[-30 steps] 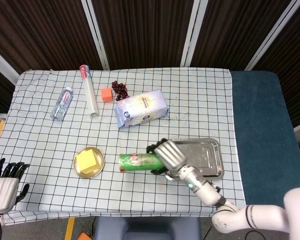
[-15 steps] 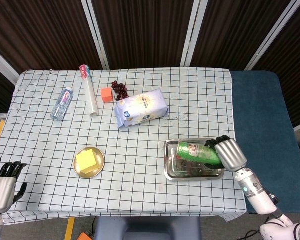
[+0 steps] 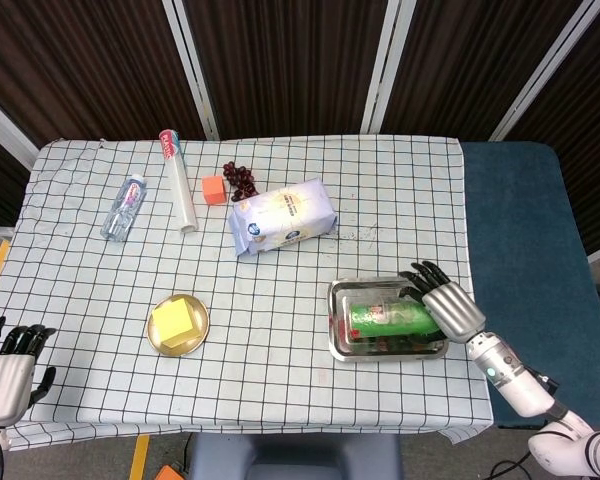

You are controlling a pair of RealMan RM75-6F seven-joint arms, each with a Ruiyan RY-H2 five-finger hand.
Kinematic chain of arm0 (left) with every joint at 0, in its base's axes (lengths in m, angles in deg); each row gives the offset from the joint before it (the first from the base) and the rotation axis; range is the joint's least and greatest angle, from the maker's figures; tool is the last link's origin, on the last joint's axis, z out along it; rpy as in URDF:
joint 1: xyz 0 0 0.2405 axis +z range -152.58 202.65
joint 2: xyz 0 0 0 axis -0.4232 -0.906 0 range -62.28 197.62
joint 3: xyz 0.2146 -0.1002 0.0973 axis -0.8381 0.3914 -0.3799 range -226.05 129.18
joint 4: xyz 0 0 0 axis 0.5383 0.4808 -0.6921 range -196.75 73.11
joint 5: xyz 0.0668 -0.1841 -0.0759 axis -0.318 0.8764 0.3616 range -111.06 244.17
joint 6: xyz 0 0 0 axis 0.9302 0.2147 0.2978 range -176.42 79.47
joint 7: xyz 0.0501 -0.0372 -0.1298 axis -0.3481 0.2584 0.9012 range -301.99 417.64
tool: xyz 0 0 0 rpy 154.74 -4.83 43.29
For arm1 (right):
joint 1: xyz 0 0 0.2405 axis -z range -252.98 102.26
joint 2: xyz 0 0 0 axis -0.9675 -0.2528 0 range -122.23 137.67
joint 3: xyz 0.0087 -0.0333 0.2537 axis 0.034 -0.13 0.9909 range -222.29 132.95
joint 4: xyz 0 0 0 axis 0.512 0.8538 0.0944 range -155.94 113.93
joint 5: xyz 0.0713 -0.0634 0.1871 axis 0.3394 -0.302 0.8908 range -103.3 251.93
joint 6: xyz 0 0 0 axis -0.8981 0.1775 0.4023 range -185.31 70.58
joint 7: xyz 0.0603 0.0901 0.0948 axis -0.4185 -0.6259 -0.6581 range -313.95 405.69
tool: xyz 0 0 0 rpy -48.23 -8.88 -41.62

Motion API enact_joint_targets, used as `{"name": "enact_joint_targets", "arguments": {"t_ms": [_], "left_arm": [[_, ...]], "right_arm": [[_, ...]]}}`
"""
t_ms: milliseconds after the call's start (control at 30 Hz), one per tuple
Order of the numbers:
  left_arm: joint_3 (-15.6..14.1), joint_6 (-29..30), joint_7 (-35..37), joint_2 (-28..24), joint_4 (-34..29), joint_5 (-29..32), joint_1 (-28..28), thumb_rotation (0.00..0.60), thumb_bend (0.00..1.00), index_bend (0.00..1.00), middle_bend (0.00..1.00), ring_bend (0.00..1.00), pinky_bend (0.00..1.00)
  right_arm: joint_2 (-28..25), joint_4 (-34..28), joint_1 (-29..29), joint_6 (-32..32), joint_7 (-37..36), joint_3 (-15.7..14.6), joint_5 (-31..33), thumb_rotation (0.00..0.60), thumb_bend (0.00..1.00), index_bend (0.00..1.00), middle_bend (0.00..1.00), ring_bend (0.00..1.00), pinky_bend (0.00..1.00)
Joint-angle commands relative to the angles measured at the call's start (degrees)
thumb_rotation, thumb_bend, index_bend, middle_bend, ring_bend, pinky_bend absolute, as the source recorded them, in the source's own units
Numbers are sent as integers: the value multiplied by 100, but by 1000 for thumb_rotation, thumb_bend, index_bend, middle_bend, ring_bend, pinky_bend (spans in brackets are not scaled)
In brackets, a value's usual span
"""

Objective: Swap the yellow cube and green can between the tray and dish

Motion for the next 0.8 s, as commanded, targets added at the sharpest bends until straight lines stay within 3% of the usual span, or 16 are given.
{"name": "enact_joint_targets", "arguments": {"t_ms": [33,133,367,633,800], "left_arm": [[2,-22,-9,4,4,20,1,600,376,252,241,206,64],[6,-36,-7,5,-4,22,-1,600,376,252,242,207,65],[16,-24,-19,18,16,-17,-2,600,376,252,244,210,65],[63,153,119,-1,35,-102,50,600,377,236,234,209,65],[77,223,215,-7,57,-198,54,600,378,225,228,210,65]], "right_arm": [[-108,-75,-1,14,-60,5,-52,600,71,86,22,0,43],[-222,-175,46,-73,-137,23,-100,600,71,0,0,0,9],[-666,-623,420,-883,-153,234,-103,600,55,0,0,0,0],[-1458,-1486,1389,-1818,142,532,755,600,55,0,0,0,0],[-1266,-1233,1921,-2188,333,740,1429,600,55,0,0,0,0]]}}
